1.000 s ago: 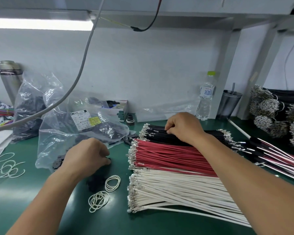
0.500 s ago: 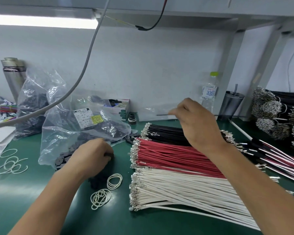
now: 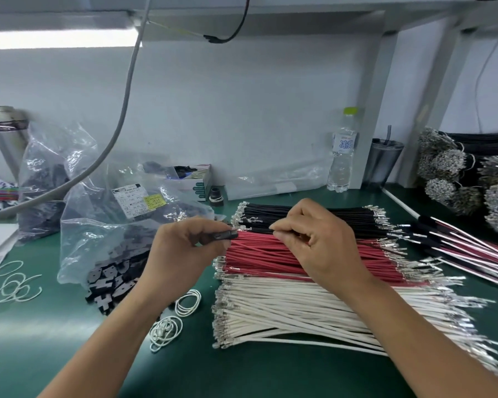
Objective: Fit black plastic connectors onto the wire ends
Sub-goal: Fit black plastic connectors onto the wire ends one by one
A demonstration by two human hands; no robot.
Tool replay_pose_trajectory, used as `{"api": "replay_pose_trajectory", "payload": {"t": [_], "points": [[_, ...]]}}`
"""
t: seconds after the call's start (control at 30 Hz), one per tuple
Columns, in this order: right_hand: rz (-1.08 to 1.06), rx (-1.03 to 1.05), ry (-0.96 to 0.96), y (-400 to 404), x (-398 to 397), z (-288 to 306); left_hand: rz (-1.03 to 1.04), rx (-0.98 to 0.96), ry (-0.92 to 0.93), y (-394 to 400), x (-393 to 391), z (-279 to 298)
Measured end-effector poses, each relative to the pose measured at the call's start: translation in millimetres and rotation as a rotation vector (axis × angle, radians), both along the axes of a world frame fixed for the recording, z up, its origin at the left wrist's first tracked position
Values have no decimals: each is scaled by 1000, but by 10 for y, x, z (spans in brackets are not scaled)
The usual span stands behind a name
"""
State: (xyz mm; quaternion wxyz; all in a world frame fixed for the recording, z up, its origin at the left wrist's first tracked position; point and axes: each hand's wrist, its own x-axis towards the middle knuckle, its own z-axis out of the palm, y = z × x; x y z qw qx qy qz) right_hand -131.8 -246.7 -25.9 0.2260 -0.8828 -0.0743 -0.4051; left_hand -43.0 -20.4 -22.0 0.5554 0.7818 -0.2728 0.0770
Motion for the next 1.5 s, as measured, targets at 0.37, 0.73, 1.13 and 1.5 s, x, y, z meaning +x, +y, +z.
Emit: {"api": "replay_pose_trajectory", "payload": {"t": [0.37, 0.73, 1.13, 1.5], "points": [[59, 57, 49, 41, -26, 61, -103, -81, 82, -36, -17, -39], [69, 96, 27, 65, -43, 90, -167, -67, 50, -57, -25, -60], [173, 256, 251, 36, -13, 87, -198, -9, 7, -81, -34, -79], [171, 258, 234, 181, 23, 11, -139, 52, -64, -79, -17, -84]]}}
